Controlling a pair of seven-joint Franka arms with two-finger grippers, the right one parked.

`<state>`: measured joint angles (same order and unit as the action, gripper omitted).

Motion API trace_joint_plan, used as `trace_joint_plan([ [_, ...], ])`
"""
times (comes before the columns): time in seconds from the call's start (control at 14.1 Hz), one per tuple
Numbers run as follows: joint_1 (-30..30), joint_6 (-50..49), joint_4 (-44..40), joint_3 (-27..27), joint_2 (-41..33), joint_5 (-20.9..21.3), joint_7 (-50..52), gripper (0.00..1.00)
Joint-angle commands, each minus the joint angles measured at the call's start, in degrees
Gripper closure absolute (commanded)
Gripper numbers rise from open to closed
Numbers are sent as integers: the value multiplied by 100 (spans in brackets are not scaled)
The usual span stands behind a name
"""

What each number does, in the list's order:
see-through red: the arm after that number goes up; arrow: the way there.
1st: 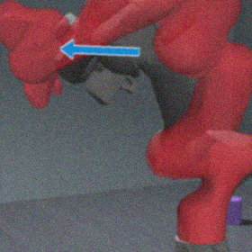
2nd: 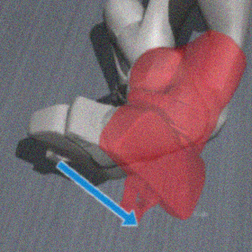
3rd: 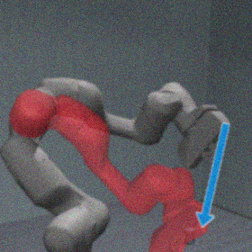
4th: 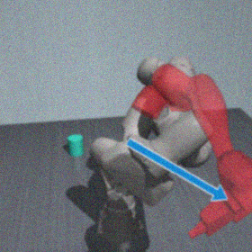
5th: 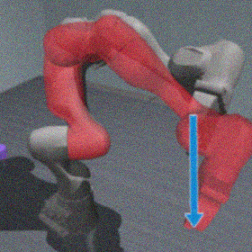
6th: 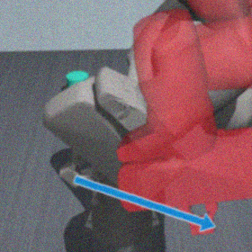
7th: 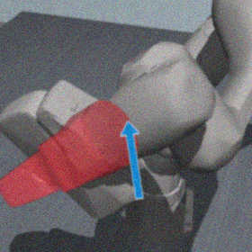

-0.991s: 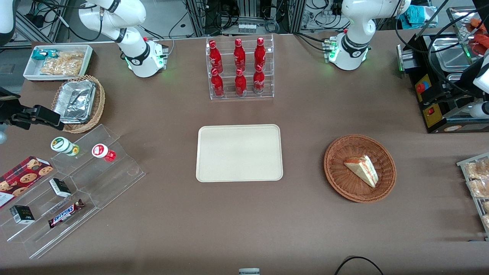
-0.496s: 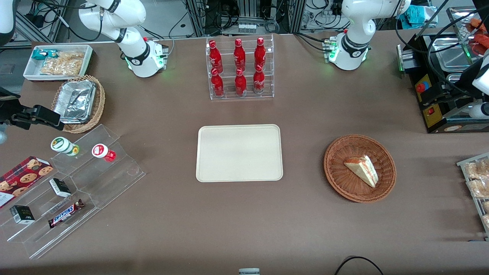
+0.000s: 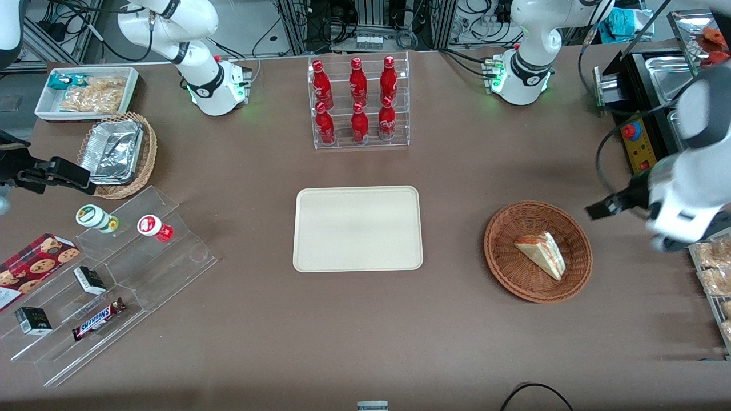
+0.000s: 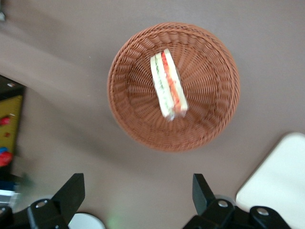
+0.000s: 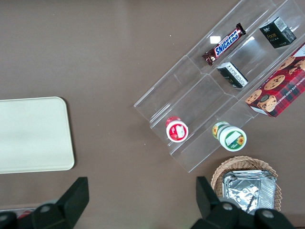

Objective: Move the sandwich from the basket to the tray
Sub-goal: 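Lower the left gripper into the basket and grasp the wrapped sandwich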

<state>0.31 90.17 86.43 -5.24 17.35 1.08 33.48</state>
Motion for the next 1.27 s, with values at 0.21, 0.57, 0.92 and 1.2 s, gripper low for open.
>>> trace_joint_plan([
  [0.21,-136,1614,820,-3,647,147,1493,0],
  [0.57,-136,3293,2086,5,621,147,2038,0],
  [0.92,-136,4051,2606,14,708,147,2083,0],
  [1.2,-128,4158,2607,23,823,147,2083,51],
])
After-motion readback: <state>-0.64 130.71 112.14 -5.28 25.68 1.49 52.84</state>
